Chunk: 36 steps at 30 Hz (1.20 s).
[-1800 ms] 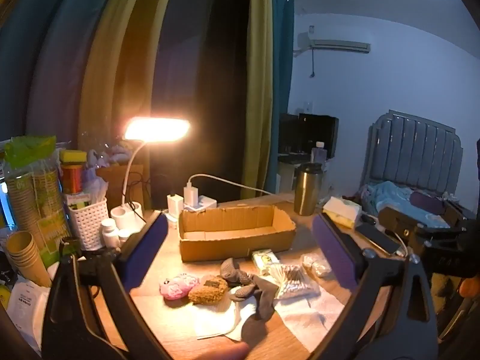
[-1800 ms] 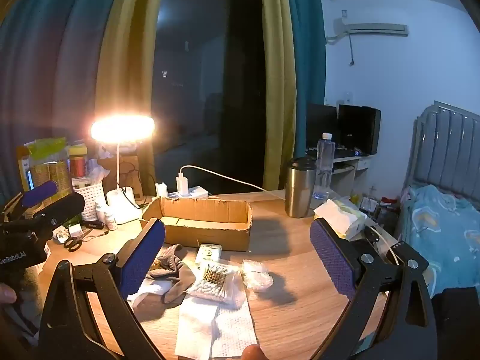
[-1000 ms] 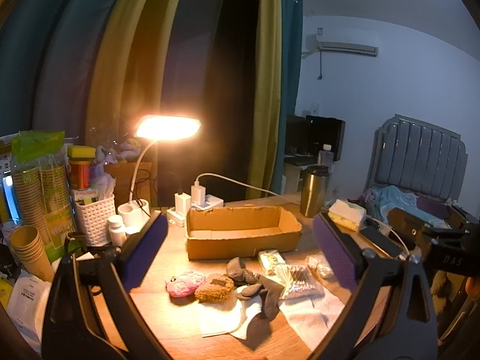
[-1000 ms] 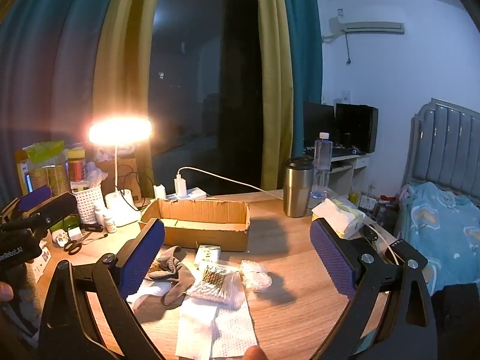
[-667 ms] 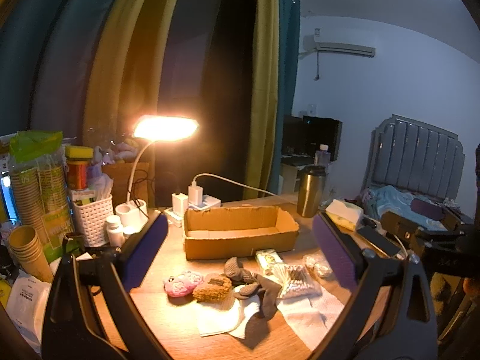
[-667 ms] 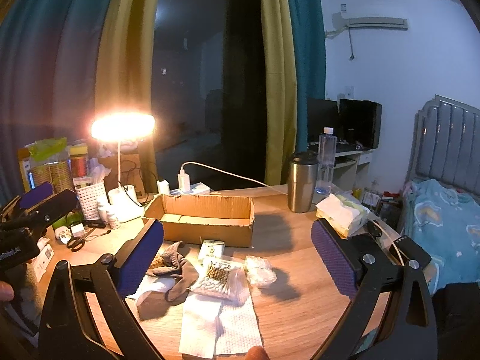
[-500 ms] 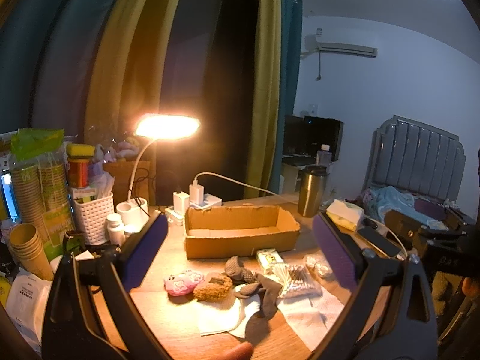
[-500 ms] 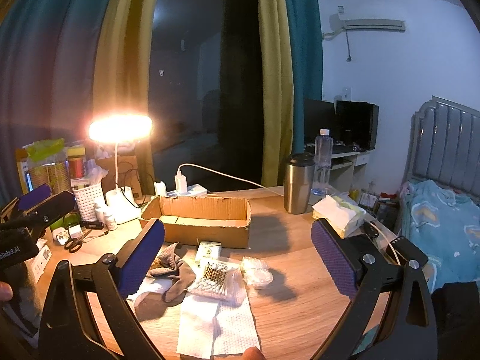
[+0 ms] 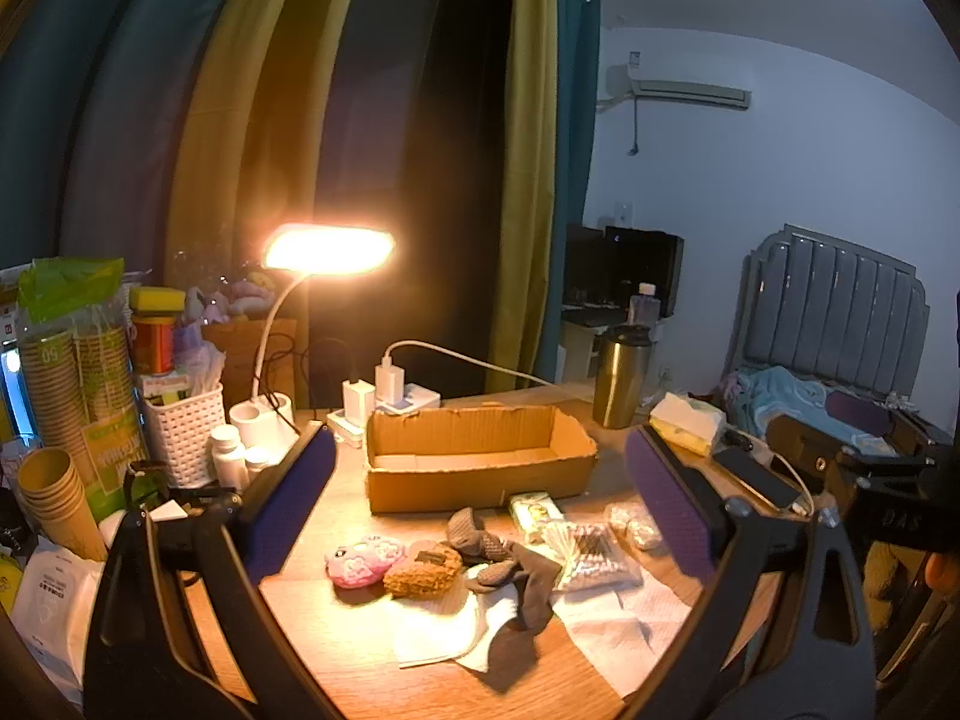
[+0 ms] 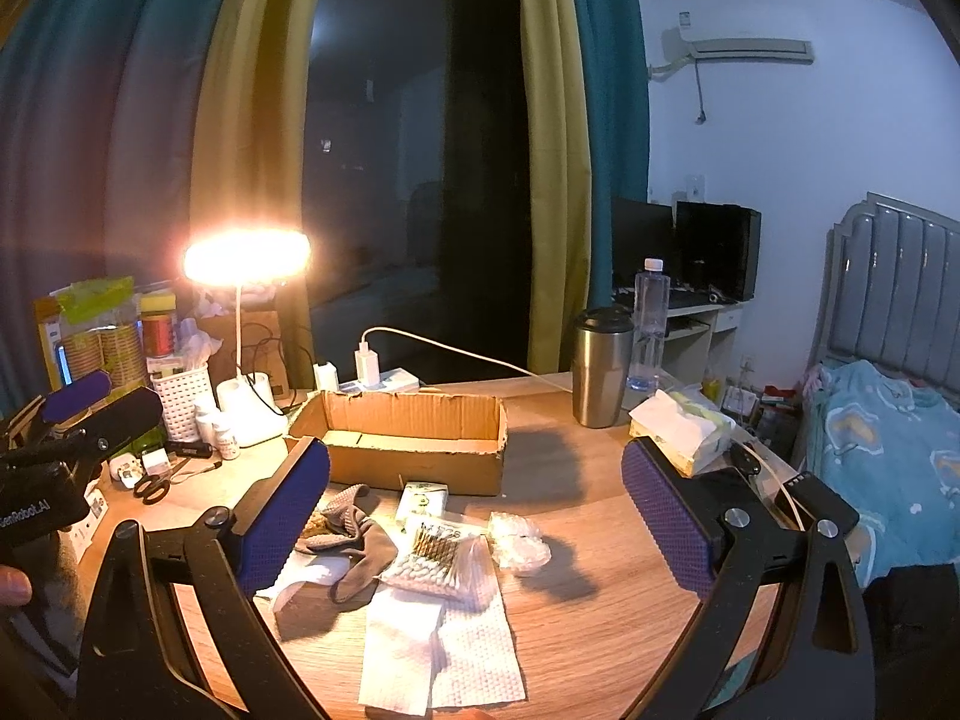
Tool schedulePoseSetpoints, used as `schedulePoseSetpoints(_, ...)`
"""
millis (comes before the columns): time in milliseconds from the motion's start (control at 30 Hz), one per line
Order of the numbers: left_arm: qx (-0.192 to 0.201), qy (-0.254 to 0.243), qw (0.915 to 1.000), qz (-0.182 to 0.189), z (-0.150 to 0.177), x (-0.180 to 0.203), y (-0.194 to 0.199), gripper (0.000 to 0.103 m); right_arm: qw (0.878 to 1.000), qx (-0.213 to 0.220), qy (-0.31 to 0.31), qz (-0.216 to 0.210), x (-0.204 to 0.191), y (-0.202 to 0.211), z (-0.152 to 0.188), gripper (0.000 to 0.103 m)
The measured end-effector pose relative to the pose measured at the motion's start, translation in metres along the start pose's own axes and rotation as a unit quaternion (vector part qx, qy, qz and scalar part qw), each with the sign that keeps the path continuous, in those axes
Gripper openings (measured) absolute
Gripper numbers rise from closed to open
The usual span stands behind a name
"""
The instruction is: Organize soft objects
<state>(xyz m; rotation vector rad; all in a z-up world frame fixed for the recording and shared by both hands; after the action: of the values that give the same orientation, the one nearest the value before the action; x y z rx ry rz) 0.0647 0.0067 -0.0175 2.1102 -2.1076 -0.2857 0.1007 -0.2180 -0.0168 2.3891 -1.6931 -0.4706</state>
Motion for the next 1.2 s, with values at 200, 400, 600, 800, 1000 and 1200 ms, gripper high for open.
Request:
schedulePoseSetpoints(200, 0.002, 0.001, 1.0, 0.001, -0.0008, 0.0005, 0.0012, 0.098, 1.0, 0.0, -0.001, -0.003, -0.0013, 0.0011, -0.0004, 0.1)
schedulePoseSetpoints(400, 0.002, 0.001, 1.0, 0.002, -0.0011, 0.001, 0.0014, 0.098, 1.0, 0.0, 0.0, -0.003, -0.0015, 0.001, -0.0006, 0.1)
schedulePoseSetpoints(600, 0.002, 0.001, 1.0, 0.001, -0.0008, 0.0009, 0.0015, 0.098, 1.0, 0.0, -0.001, -0.003, -0.0023, 0.0012, -0.0004, 0.1)
schedulePoseSetpoints(800, 0.003, 0.004, 1.0, 0.0, -0.0023, 0.0006, 0.0023, 0.098, 1.0, 0.0, -0.001, -0.003, -0.0013, 0.0012, -0.0002, 0.1)
schedulePoseSetpoints(1000, 0.004, 0.006, 1.0, 0.0, -0.0033, 0.0001, 0.0029, 0.098, 1.0, 0.0, -0.001, -0.003, -0.0019, 0.0007, -0.0001, 0.1)
schedulePoseSetpoints(1200, 0.005, 0.009, 0.9999, -0.002, -0.0038, -0.0007, 0.0032, 0.098, 1.0, 0.0, -0.001, -0.003, -0.0022, 0.0005, 0.0005, 0.1)
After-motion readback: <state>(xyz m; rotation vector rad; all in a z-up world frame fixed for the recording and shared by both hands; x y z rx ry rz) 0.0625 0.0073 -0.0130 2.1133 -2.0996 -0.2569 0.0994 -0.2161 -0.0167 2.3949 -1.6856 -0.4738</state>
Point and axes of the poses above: each gripper's, at about its wrist camera, not at the fingertips, and y roughly against the way its jaws point, x to its right, z to its underside, the point moved 7 cm from there along -y, roughly the way its jaws point, and after that the axes turned 8 degrees about -y, right-handed, at the moved point
